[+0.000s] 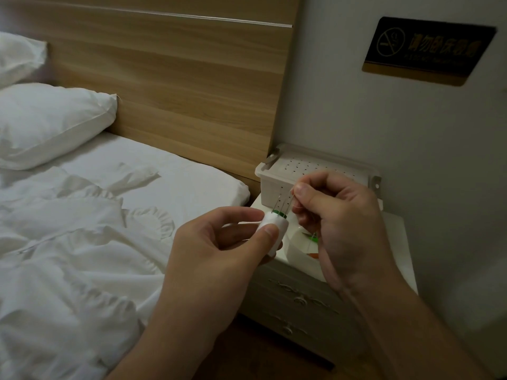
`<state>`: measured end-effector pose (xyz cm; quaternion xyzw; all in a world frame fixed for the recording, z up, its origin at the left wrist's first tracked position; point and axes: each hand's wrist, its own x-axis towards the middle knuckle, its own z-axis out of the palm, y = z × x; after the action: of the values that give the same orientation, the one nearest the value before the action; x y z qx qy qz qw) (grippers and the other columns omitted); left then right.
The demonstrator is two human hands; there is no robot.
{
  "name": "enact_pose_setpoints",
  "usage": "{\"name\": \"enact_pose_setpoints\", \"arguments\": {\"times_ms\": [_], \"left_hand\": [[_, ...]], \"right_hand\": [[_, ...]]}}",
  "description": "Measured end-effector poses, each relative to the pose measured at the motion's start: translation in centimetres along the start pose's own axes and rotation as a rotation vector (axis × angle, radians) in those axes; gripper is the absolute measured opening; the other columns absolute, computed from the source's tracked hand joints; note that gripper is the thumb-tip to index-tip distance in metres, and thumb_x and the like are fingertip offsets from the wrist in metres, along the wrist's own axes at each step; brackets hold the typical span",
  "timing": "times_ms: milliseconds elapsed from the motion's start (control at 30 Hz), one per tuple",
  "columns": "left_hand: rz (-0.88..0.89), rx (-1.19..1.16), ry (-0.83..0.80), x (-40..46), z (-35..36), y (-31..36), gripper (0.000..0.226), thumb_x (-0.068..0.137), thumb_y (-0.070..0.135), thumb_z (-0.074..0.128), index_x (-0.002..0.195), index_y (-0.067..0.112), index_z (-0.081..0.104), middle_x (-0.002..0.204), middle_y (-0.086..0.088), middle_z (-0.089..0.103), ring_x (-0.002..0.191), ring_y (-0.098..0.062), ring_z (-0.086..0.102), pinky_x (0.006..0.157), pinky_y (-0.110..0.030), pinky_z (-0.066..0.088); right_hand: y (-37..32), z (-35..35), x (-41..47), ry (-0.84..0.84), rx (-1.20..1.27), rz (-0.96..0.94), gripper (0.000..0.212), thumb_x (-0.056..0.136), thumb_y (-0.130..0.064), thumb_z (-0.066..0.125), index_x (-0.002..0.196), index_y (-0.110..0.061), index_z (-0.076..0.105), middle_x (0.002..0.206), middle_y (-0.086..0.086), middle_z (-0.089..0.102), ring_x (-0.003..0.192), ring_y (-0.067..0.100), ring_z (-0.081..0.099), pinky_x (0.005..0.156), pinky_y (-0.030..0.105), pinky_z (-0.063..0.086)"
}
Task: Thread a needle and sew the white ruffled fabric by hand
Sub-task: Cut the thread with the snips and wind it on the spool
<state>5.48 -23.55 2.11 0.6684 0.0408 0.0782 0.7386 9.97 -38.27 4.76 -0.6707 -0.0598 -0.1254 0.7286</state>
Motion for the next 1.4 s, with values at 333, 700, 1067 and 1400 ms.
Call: {"name": "enact_pose_setpoints", "arguments": {"times_ms": [333,700,1067,1400], "left_hand": [[0.016,-0.008,0.015,0.0,0.1,-0.1,0.044,0.064,0.033,0.081,0.105,0.017,0.077,0.090,0.001,0.084,0.084,-0.020,0.082,0.084,-0.044,0.066],[0.032,-0.010,0.026,0.1,0.0,-0.3,0.042,0.068,0.032,0.081,0.106,0.017,0.078,0.092,0.000,0.084,0.085,-0.021,0.082,0.081,-0.042,0.067],[0.068,-0.054,0.019,0.7,-0.9,0.2,0.034,0.075,0.022,0.079,0.107,0.012,0.077,0.088,-0.002,0.083,0.082,-0.021,0.082,0.071,-0.026,0.065],[0.095,-0.044,0.033,1.1,-1.5,0.1,0.025,0.083,0.017,0.080,0.108,0.015,0.077,0.091,0.002,0.084,0.085,-0.018,0.082,0.071,-0.023,0.064]], "right_hand": [[0.2,0.2,0.0,-0.004,-0.057,-0.010,0.024,0.094,0.001,0.063,0.076,-0.011,0.072,0.066,0.003,0.063,0.064,0.013,0.056,0.057,0.021,0.047],[0.5,0.2,-0.2,-0.009,-0.058,0.012,0.021,0.095,-0.002,0.065,0.078,-0.011,0.073,0.066,0.002,0.065,0.064,0.014,0.057,0.057,0.020,0.048],[0.0,-0.7,0.3,-0.174,-0.145,0.030,0.013,0.098,-0.006,0.063,0.090,-0.006,0.074,0.072,0.007,0.070,0.061,0.018,0.059,0.056,0.028,0.048],[-0.1,-3.1,1.3,0.012,-0.497,0.117,0.018,0.099,-0.019,0.061,0.105,-0.031,0.073,0.119,-0.008,0.064,0.105,0.007,0.056,0.053,0.011,0.048]]}}
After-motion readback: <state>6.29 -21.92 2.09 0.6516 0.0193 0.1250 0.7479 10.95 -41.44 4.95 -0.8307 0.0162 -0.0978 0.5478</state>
